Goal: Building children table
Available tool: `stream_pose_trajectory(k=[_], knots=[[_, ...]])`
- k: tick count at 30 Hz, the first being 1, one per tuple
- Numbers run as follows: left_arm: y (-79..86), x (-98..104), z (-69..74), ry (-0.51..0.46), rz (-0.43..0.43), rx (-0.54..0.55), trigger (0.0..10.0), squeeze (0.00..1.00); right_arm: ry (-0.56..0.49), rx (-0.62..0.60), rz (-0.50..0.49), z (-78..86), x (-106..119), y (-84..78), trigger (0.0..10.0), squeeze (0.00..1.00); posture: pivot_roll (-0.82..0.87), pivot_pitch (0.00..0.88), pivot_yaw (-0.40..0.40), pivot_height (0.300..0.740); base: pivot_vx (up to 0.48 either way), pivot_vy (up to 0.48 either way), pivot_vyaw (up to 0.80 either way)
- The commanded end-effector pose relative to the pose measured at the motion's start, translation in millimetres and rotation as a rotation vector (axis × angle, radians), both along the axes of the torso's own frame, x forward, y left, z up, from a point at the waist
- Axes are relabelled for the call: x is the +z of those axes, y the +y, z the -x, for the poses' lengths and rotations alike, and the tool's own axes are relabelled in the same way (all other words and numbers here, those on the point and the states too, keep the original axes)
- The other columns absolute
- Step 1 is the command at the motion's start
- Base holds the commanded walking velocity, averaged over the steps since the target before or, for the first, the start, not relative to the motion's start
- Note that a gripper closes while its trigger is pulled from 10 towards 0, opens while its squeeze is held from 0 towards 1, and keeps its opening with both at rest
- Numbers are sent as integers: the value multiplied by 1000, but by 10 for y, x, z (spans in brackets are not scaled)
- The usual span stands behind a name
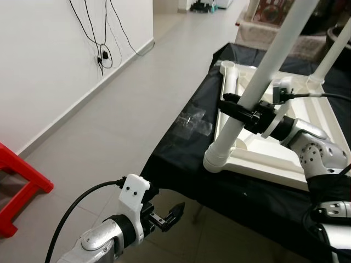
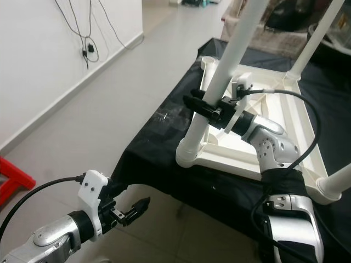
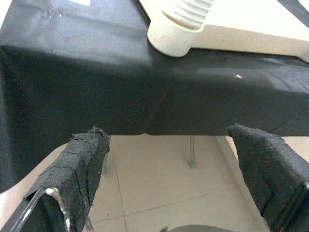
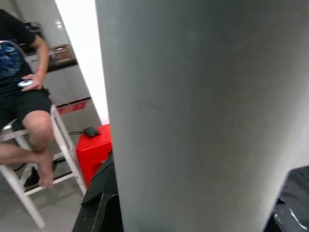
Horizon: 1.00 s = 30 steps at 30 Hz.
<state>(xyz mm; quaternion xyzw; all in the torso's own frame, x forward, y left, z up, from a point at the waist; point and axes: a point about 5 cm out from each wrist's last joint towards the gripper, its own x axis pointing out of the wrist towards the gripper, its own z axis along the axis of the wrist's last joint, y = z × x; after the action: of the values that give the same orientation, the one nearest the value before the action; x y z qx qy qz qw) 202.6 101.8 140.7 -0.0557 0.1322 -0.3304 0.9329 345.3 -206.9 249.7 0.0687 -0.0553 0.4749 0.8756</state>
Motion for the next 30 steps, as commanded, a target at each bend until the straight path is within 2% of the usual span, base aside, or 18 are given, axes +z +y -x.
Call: stream_pose_trajectory(k=[1,6,7,8,10,13,18,22,25,26,29,30], knots=[[14,12,32,11,-10,-6,10000,0,110,102,67,53,-295,108,10000,0,196,221,-84,740,0,0,0],[24,16,38,15,-13,-5,10000,0,106,107,125,32,-364,163,10000,0,198,224,-85,740,0,0,0],[26,20,42,16,-15,-4,10000,0,92,95,166,5,-386,183,10000,0,198,225,-88,740,0,0,0],[26,20,42,16,-15,-4,10000,0,92,95,166,5,-386,183,10000,0,198,225,-88,740,0,0,0],[24,24,52,17,-17,-5,10000,0,59,76,247,-40,-394,231,10000,0,200,215,-93,740,0,0,0],[22,20,61,21,-17,-5,10000,0,54,57,290,-102,-390,300,10000,0,188,199,-94,740,0,0,0],[8,19,71,24,-15,-11,10000,0,57,34,320,-169,-401,345,10000,0,192,191,-98,740,0,0,0],[-2,23,70,20,-20,-13,10000,0,59,74,323,-156,-429,400,10000,0,194,184,-102,740,0,0,0],[-10,24,64,20,-18,-12,10000,0,61,16,317,-194,-455,421,10000,0,183,191,-105,740,0,0,0],[-19,28,65,18,-16,-14,10000,0,65,-94,314,-258,-473,406,10000,0,183,191,-106,740,0,0,0],[-28,30,54,17,-15,-16,10000,0,127,-320,212,-340,-525,332,10000,0,185,191,-104,740,0,0,0],[-28,30,54,17,-15,-16,10000,0,127,-320,212,-340,-525,332,10000,0,185,191,-104,740,0,0,0]])
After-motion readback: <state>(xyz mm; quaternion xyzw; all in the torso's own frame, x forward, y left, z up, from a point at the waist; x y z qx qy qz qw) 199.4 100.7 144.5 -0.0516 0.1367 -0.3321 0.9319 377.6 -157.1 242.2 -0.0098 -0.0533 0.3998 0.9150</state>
